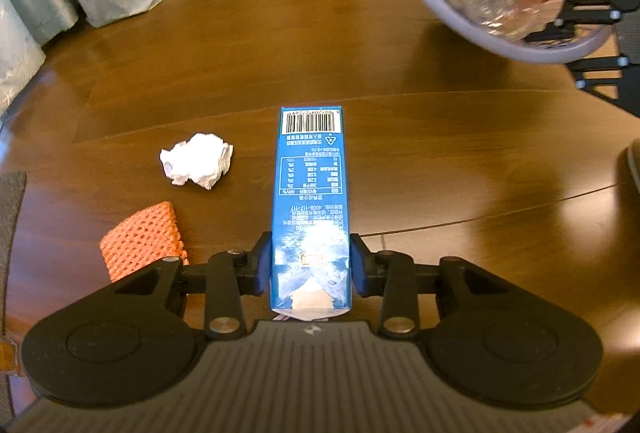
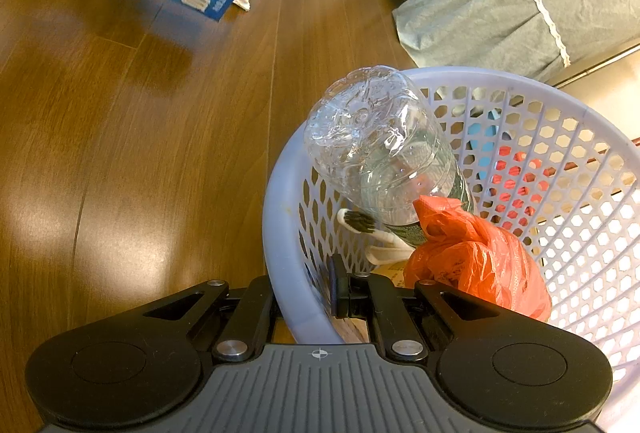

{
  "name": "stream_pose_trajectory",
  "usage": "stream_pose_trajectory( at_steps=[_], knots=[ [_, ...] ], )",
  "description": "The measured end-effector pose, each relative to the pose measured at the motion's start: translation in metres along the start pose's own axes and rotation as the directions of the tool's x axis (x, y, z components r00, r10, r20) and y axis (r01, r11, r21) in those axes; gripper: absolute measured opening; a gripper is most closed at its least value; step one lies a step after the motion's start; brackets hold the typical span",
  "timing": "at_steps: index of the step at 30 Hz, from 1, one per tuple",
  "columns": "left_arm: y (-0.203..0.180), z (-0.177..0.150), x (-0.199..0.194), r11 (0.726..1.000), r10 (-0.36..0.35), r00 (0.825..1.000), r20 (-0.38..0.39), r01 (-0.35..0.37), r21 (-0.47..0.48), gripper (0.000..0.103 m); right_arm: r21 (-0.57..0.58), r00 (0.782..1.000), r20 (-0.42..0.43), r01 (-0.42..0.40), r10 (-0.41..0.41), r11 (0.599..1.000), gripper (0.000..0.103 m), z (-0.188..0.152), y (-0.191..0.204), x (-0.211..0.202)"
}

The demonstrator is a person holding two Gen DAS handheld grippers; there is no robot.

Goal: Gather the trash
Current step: 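Carry the milk carton into the wastebasket and open the left tool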

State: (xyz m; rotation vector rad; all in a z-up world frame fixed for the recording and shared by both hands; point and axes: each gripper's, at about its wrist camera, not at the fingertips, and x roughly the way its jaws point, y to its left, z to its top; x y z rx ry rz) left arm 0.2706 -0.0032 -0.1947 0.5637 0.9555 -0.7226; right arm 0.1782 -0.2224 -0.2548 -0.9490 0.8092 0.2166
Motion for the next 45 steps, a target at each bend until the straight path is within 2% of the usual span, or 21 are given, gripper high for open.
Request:
stream_pose_trajectory(
  at_steps=[7, 20, 38, 45],
  knots=[
    [-0.006, 0.016, -0.028, 0.999, -0.025, 0.999, 0.035, 0.026, -0.037, 0.033, 0.0, 1.0, 0.0, 0.0, 0.0, 1.0, 0.005, 0.0, 0.0, 0.0],
    [-0.031, 0.071, -0.049, 0.996, -0.081, 0.991, 0.102, 0.078, 0.03, 0.033, 0.003, 1.0, 0.003, -0.001, 0.001, 1.0, 0.005, 0.0, -0.001, 0.0],
    [-0.044, 0.093, -0.059, 0.991, -0.114, 0.986, 0.118, 0.105, 0.08, 0.033, 0.008, 1.0, 0.004, -0.002, 0.002, 1.0, 0.005, 0.0, -0.001, 0.001],
    [-0.059, 0.135, -0.058, 0.983, -0.141, 0.979, 0.149, 0.12, 0.137, 0.033, 0.011, 1.0, 0.007, -0.003, 0.003, 1.0, 0.005, 0.0, -0.001, 0.001]
  ],
)
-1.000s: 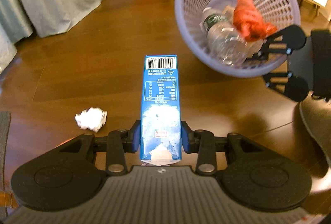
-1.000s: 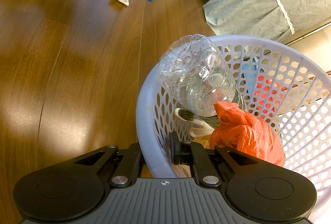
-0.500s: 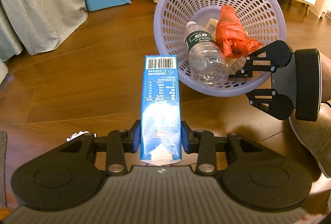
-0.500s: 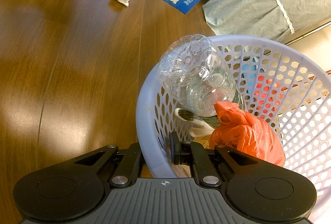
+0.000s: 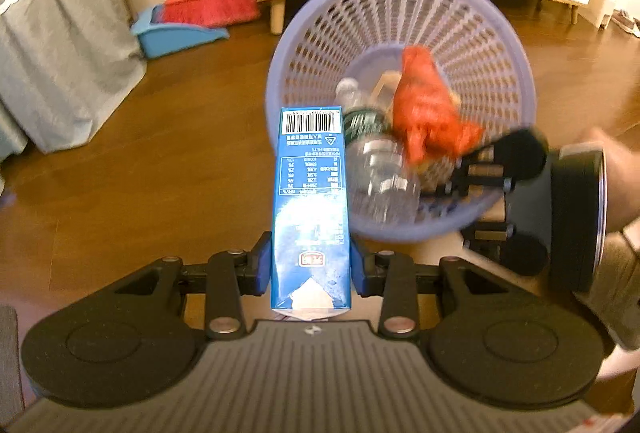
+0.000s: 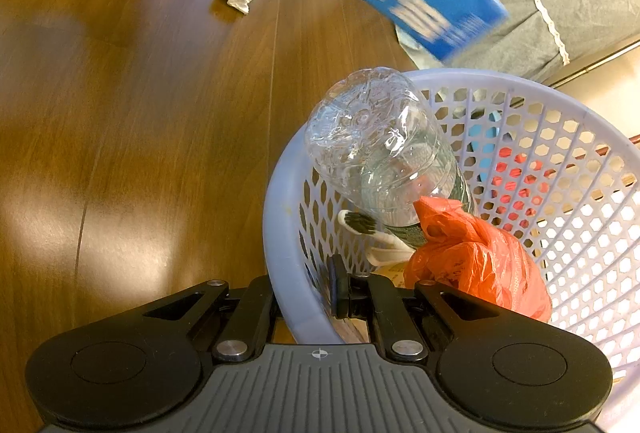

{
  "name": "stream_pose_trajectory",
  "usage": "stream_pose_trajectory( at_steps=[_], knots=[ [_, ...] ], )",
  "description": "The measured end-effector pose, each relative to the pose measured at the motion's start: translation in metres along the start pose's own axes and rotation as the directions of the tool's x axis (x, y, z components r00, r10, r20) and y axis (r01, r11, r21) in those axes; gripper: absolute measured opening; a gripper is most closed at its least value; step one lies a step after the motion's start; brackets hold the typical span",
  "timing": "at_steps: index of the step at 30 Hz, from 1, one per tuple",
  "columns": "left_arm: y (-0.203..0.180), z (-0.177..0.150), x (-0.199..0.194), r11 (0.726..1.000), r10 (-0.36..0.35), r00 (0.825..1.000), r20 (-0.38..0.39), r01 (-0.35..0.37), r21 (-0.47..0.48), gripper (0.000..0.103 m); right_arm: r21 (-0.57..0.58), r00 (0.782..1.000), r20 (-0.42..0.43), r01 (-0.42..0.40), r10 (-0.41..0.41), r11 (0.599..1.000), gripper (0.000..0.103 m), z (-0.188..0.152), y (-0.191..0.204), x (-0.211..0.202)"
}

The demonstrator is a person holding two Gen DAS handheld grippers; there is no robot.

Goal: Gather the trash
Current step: 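Carry the milk carton into the wastebasket and open the left tool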

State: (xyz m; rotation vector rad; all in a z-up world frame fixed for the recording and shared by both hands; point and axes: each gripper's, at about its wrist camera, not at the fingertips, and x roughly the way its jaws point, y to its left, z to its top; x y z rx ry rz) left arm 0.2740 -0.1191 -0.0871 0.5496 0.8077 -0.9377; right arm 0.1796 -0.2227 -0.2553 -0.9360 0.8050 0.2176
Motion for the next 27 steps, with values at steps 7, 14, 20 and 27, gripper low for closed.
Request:
stream_pose_trajectory(
  at_steps=[7, 14, 20, 27],
  knots=[
    [-0.019, 0.051, 0.031, 0.998, -0.053, 0.999, 0.013, 0.052, 0.035, 0.033, 0.012, 1.0, 0.007, -0.003, 0.003, 1.0, 0.005, 0.001, -0.001, 0.0],
    [-0.044, 0.093, 0.068, 0.993, -0.074, 0.997, 0.002, 0.074, 0.09, 0.035, 0.03, 1.0, 0.013, -0.005, 0.005, 1.0, 0.004, 0.003, -0.003, 0.0],
    [-0.041, 0.102, 0.054, 0.997, -0.073, 0.989, 0.128, 0.07, 0.022, 0.048, 0.049, 1.0, 0.017, -0.006, 0.005, 0.999, 0.004, 0.001, -0.006, 0.0],
    [-0.005, 0.057, 0.024, 0.998, 0.008, 0.992, 0.129, -0.001, -0.058, 0.052, 0.057, 1.0, 0.017, -0.006, 0.005, 0.998, 0.005, 0.002, -0.009, -0.001]
  ],
)
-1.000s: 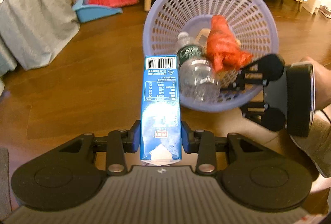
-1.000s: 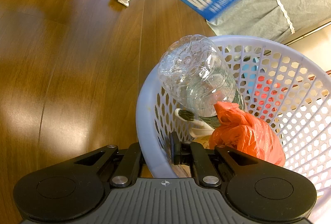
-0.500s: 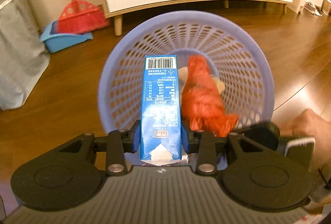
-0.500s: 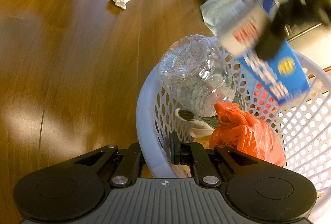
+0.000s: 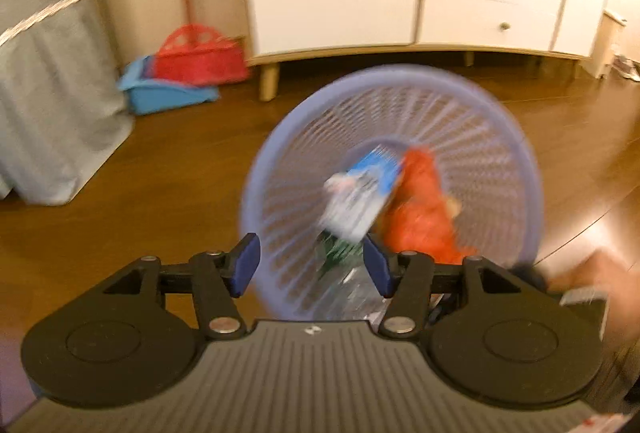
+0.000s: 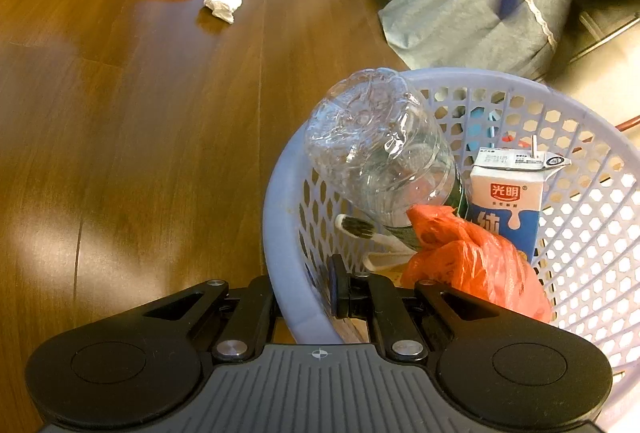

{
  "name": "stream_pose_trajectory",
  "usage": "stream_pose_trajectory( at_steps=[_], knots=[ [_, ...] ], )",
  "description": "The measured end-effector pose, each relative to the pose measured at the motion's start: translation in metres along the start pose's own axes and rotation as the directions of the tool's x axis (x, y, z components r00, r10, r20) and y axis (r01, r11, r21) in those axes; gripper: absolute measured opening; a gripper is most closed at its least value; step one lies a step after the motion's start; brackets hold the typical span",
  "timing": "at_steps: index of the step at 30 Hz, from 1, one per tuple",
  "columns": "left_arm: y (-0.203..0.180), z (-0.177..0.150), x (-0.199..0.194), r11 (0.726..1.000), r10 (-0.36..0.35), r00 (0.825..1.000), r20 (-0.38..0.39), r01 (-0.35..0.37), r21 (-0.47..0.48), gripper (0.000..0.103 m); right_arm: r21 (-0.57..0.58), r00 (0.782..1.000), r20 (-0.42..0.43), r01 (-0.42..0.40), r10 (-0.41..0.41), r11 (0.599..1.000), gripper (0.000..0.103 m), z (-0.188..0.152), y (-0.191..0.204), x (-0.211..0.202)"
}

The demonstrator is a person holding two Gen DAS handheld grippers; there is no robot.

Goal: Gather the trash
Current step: 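Carry the milk carton into the wastebasket and open the left tool, then move the left tool to the orange mesh sleeve and close on it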

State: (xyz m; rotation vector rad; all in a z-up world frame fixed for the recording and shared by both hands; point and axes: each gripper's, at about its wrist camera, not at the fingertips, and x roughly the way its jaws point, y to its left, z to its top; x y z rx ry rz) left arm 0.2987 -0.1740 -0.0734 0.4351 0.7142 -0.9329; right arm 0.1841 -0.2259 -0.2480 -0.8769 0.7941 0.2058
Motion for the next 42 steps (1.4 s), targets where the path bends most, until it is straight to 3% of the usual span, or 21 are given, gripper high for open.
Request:
stream_pose_trajectory(
  at_steps=[6, 15, 20, 25, 29, 33, 35, 38, 42],
  knots=[
    [0.057, -0.076, -0.02, 0.984, 0.128, 0.988, -0.088, -0.137, -0.11, 0.056, -0.016, 1.0, -0.004, 0.001, -0.001, 1.0, 0.005, 0.0, 0.003, 0.001],
    [0.113, -0.187, -0.043, 0.919, 0.303, 0.922, -0.24, -0.349, -0.184, 0.066, -0.026, 1.0, -0.012, 0.003, -0.003, 1.0, 0.005, 0.0, 0.004, 0.0],
    [0.136, -0.225, -0.044, 0.881, 0.328, 0.898, -0.294, -0.403, -0.246, 0.071, -0.041, 1.0, -0.016, 0.004, -0.005, 0.999, 0.005, 0.001, 0.006, 0.002],
    [0.149, -0.246, -0.038, 0.865, 0.346, 0.897, -0.276, -0.419, -0.277, 0.072, -0.053, 1.0, -0.021, 0.005, -0.006, 0.999, 0.005, 0.0, 0.008, 0.003],
    [0.145, -0.25, -0.023, 0.9, 0.352, 0.9, -0.256, -0.4, -0.17, 0.071, -0.065, 1.0, -0.025, 0.004, -0.006, 0.998, 0.005, 0.0, 0.01, 0.005],
    [0.136, -0.254, -0.009, 0.924, 0.364, 0.892, -0.268, -0.383, -0.02, 0.07, -0.069, 1.0, -0.027, 0.004, -0.006, 0.998, 0.005, 0.0, 0.011, 0.006],
    [0.132, -0.258, 0.0, 0.923, 0.383, 0.878, -0.286, -0.38, 0.067, 0.066, -0.068, 1.0, -0.027, 0.003, -0.005, 0.998, 0.005, 0.0, 0.01, 0.006],
    [0.129, -0.264, 0.009, 0.919, 0.393, 0.864, -0.315, -0.365, 0.146, 0.053, -0.066, 1.0, -0.028, 0.003, -0.005, 0.998, 0.006, 0.0, 0.01, 0.006],
    [0.127, -0.269, 0.018, 0.913, 0.404, 0.853, -0.33, -0.359, 0.192, 0.049, -0.066, 1.0, -0.028, 0.003, -0.005, 0.998, 0.006, 0.0, 0.01, 0.005]
  ],
)
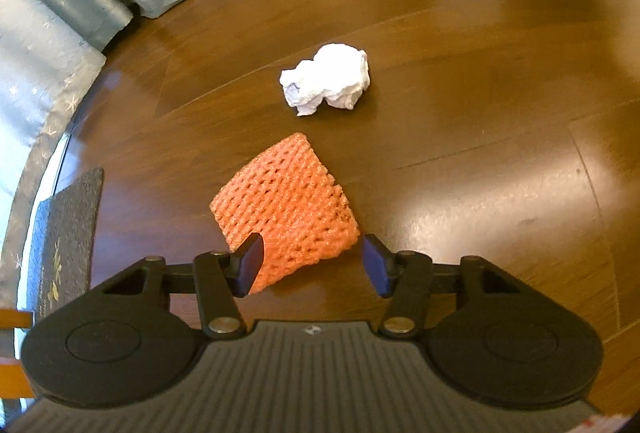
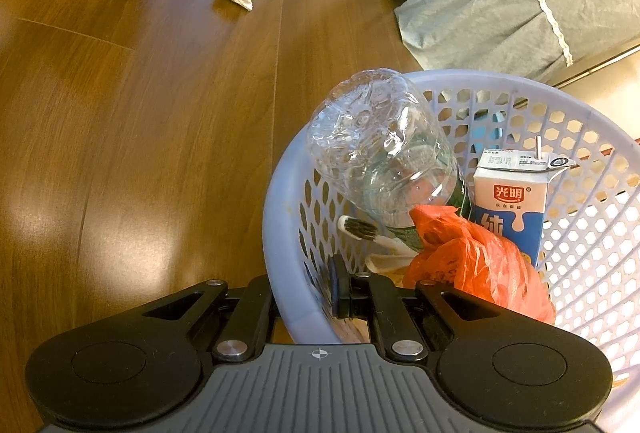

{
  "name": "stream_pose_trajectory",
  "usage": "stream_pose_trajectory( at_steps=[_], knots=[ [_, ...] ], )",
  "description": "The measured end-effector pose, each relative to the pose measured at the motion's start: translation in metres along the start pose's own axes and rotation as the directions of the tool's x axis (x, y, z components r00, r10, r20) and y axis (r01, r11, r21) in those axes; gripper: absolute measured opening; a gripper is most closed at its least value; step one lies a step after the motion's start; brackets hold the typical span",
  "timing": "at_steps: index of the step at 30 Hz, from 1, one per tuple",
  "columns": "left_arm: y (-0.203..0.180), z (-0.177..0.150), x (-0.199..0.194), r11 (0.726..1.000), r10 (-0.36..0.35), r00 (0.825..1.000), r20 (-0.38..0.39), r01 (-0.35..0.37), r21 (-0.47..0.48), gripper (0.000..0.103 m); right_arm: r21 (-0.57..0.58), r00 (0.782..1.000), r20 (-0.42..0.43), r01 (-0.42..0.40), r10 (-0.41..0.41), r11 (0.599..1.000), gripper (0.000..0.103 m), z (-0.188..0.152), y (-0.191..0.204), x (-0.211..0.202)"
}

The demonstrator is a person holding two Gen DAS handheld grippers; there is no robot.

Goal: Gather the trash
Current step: 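Move the left tool to the orange mesh sleeve and close on it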

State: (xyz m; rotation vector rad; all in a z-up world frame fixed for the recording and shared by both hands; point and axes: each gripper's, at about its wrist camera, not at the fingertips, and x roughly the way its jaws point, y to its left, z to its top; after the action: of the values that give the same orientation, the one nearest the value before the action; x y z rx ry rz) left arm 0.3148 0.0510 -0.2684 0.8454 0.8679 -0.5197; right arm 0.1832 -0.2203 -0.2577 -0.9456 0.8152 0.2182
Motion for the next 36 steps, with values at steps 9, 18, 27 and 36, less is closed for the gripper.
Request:
stream_pose_trajectory(
  at_steps=[9, 18, 27, 36],
  knots=[
    [-0.004, 0.002, 0.004, 0.996, 0.044, 0.999, -0.027, -0.042, 0.077, 0.014, 0.004, 1.0, -0.001, 0.0, 0.0, 1.0, 0.006, 0.0, 0.0, -0.001],
    [-0.025, -0.005, -0.036, 0.994, -0.027, 1.0, -0.008, 0.028, 0.107, 0.009, 0.009, 1.0, 0.001, -0.001, 0.001, 1.0, 0.006, 0.002, 0.001, 0.0],
    [-0.087, -0.028, -0.074, 0.951, -0.051, 0.995, 0.09, 0.021, 0.309, 0.044, 0.017, 1.0, 0.003, -0.002, 0.002, 1.0, 0.006, 0.0, -0.001, -0.001],
    [-0.09, -0.042, -0.052, 0.911, -0.007, 0.998, 0.06, -0.019, 0.412, 0.045, 0.017, 1.0, 0.003, -0.002, 0.002, 1.0, 0.006, 0.0, -0.001, -0.001]
  ],
)
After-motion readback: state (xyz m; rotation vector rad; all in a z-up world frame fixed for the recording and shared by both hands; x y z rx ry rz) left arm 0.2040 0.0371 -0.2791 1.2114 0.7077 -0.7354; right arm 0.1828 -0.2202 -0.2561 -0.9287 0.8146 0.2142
